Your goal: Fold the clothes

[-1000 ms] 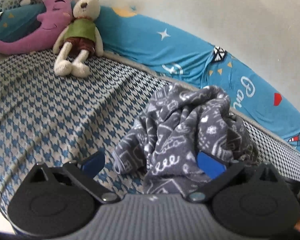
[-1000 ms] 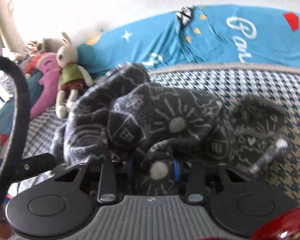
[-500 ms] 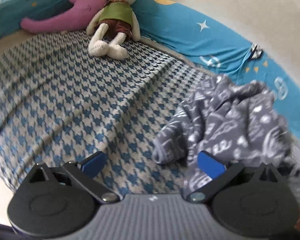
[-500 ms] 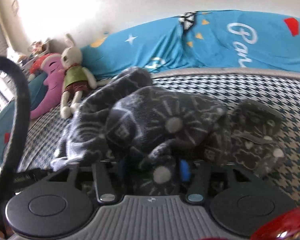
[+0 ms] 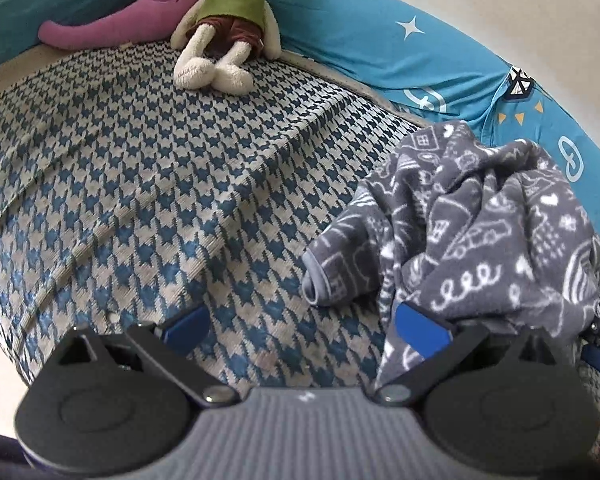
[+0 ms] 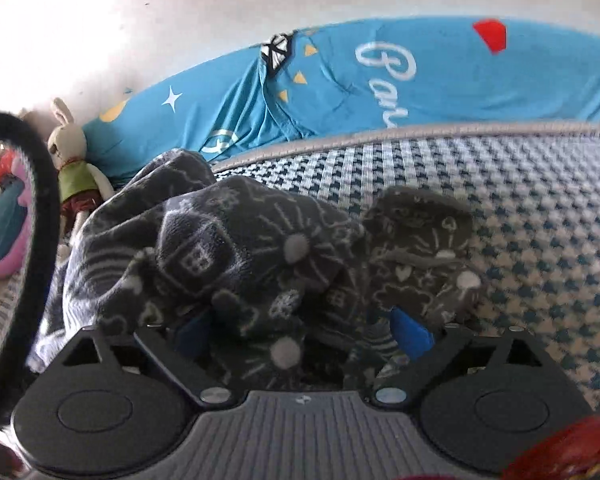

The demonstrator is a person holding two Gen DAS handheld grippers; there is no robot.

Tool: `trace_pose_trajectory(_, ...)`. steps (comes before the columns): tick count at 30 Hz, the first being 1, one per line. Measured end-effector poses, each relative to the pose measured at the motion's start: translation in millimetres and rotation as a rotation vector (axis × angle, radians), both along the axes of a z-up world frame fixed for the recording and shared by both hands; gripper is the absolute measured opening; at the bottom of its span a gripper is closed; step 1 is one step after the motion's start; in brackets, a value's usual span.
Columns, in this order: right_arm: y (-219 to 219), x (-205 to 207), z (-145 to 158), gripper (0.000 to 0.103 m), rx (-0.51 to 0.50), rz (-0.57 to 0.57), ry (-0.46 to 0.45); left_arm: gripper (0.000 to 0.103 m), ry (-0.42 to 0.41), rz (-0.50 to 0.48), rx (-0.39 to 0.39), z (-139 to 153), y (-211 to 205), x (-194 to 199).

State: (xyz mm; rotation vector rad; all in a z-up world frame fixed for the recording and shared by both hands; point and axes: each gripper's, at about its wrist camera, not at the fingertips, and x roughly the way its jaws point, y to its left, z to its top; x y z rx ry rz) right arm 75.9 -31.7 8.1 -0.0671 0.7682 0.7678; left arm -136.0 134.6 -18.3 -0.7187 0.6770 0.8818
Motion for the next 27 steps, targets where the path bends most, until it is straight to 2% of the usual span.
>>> trace_pose_trajectory(5,1,0,2,0.094,0.022,-0.003,-0.001,0.103,-0.008,0.019,-0.015,-2,11,-11)
trace_pose_trajectory(9,-7,7,6,0.094,0.089,-0.030,0.030,0.103,0.000,0.036,-0.034,-6,18,-15)
trace_pose_trajectory(16,-14,18,5,0.097,0.067,-0.043,0.081,0.103,0.046,-0.004,-0.010,-13,13,2)
trace_pose_trajectory(21,-35,30,17,0.097,0.129,-0.101,0.068,0.103,0.045,-0.033,-0.005,-15,16,17)
trace_pose_trajectory(24,-47,48,16,0.098,0.164,-0.131,0.132,0.103,0.055,-0.056,0.003,-15,17,29)
trace_pose_trajectory(27,-50,66,-1,0.098,0.161,-0.144,0.264,0.103,0.056,-0.075,-0.005,-16,19,39)
